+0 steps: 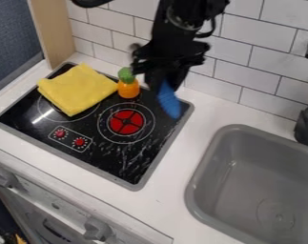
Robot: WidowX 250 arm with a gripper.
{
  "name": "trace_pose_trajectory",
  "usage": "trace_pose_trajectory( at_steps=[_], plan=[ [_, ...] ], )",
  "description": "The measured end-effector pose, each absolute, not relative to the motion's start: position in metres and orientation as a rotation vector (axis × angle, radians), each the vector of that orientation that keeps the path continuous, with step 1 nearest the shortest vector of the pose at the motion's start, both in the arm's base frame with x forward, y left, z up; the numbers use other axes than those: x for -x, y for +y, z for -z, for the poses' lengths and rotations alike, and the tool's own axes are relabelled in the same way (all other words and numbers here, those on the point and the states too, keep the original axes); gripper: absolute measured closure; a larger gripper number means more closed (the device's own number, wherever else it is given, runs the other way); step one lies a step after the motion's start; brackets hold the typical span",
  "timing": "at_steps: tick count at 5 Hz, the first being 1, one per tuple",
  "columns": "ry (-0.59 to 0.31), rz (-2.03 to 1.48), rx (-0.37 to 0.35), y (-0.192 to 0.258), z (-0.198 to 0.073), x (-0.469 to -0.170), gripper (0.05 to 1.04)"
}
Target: Move the blue spoon to the upper right side of the stove
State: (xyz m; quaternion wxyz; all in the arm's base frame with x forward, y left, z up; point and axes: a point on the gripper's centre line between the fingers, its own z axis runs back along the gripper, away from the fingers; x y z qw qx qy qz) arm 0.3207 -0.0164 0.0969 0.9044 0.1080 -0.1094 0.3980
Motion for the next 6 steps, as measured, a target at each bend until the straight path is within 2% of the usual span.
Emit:
trace_pose_trajectory(
  at_steps=[1, 2, 4, 6],
  plan=[
    [-0.135, -0.645, -0.181, -0.015, -0.078, -0.332, 0.718],
    [-0.093, -0.468, -0.186, -0.018, -0.062, -0.341, 0.718],
    [-0.148, -0.317, -0.251, -0.019, -0.044, -0.342, 0.718],
    [-0.096, -0.274, -0.218, -0.012, -0.021, -0.338, 0.718]
  ],
)
